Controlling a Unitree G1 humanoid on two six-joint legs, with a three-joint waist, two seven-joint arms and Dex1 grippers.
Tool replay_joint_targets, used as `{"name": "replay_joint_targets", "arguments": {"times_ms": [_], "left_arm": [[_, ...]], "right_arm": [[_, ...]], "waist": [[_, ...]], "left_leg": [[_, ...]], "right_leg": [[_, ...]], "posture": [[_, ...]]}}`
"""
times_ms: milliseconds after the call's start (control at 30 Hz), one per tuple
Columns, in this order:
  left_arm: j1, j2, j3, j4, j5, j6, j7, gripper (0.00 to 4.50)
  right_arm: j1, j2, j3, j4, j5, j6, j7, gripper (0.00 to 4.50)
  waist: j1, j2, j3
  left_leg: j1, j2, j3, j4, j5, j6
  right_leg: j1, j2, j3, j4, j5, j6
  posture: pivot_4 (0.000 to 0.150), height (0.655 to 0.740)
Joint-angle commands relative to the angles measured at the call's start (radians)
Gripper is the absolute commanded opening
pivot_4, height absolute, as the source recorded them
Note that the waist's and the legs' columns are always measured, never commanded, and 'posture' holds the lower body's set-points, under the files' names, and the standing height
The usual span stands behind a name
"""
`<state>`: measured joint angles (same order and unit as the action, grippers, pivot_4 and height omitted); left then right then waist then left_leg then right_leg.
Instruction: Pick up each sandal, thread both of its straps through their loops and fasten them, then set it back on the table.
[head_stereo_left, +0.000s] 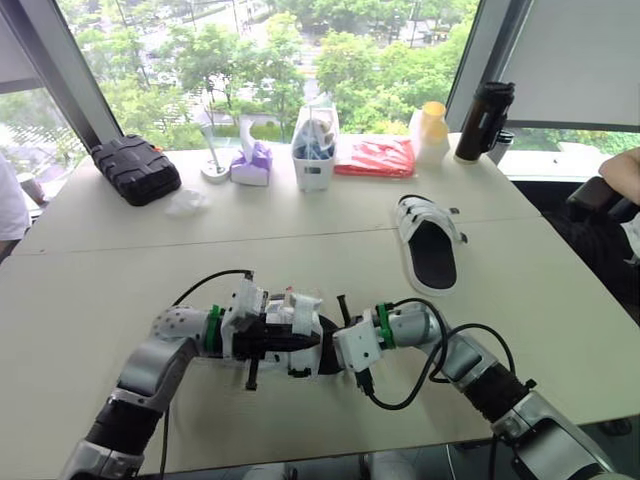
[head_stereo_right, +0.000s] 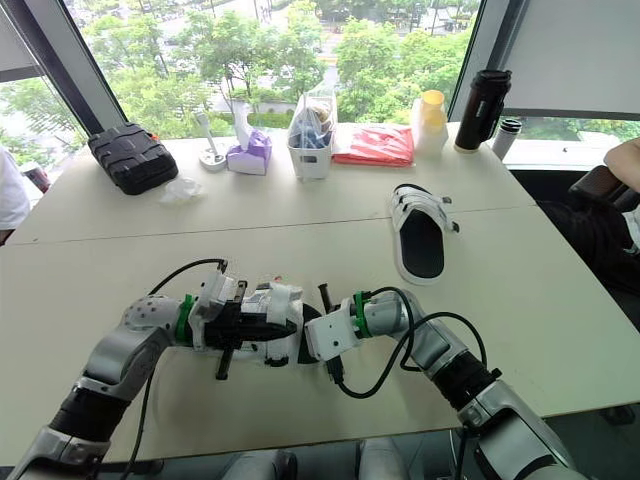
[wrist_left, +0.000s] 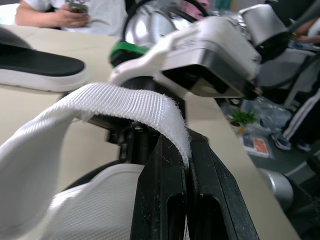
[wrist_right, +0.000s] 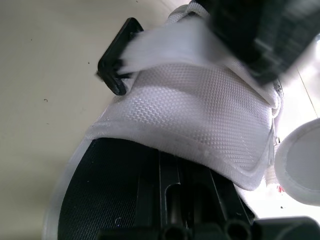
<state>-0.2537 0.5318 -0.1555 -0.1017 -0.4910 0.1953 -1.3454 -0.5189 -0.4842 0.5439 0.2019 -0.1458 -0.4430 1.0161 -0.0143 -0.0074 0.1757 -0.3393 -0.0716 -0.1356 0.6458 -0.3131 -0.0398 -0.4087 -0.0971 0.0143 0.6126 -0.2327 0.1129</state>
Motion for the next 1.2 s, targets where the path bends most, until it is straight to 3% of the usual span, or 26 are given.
{"name": "replay_joint_targets", "arguments": {"times_ms": [33, 400, 700, 833, 1033, 1200], "left_arm": [[0.018, 0.011, -0.020, -0.009, 0.017, -0.024, -0.020, 0.05], [0.051, 0.034, -0.039, 0.063, 0.117, -0.240, -0.043, 0.05], [0.120, 0.081, -0.047, 0.064, 0.147, -0.289, -0.036, 0.05], [0.161, 0.121, -0.044, 0.015, 0.129, -0.251, -0.037, 1.27], [0.203, 0.155, 0.018, -0.073, 0.057, -0.169, 0.020, 4.34], [0.279, 0.193, 0.099, -0.166, -0.024, -0.102, 0.051, 4.42]], "right_arm": [[0.023, -0.016, 0.032, 0.072, -0.069, 0.029, 0.016, 0.00], [0.021, -0.014, 0.034, 0.076, -0.069, 0.025, 0.014, 0.00], [0.017, -0.010, 0.038, 0.081, -0.068, 0.022, 0.013, 0.00], [0.013, -0.006, 0.040, 0.088, -0.067, 0.018, 0.014, 0.00], [0.003, 0.002, 0.043, 0.100, -0.067, 0.013, 0.016, 0.00], [0.001, 0.002, 0.043, 0.107, -0.068, 0.006, 0.015, 0.00]], "waist": [[0.000, 0.000, 0.000], [0.000, 0.001, 0.000], [0.000, 0.002, -0.001], [-0.002, 0.002, -0.002], [-0.001, 0.002, -0.002], [-0.004, 0.002, -0.001]], "left_leg": [[0.000, 0.000, 0.000, 0.000, 0.000, 0.000], [0.000, 0.000, 0.000, 0.000, 0.000, 0.000], [0.000, 0.000, 0.000, -0.001, 0.000, 0.000], [0.001, 0.001, 0.000, 0.000, 0.000, 0.000], [0.001, 0.001, 0.000, 0.000, 0.000, 0.000], [0.001, 0.002, 0.000, 0.000, 0.000, 0.000]], "right_leg": [[0.000, 0.000, 0.000, 0.000, 0.000, 0.000], [0.000, 0.000, 0.000, 0.000, 0.000, 0.000], [0.000, 0.000, 0.000, 0.000, 0.000, 0.000], [0.000, 0.000, 0.000, 0.000, 0.000, 0.000], [0.000, 0.001, 0.000, 0.000, -0.002, 0.001], [0.000, 0.001, 0.000, 0.001, -0.002, 0.002]], "posture": [[0.150, 0.7400], [0.150, 0.7400], [0.150, 0.7400], [0.150, 0.7400], [0.150, 0.7400], [0.150, 0.7400]]}}
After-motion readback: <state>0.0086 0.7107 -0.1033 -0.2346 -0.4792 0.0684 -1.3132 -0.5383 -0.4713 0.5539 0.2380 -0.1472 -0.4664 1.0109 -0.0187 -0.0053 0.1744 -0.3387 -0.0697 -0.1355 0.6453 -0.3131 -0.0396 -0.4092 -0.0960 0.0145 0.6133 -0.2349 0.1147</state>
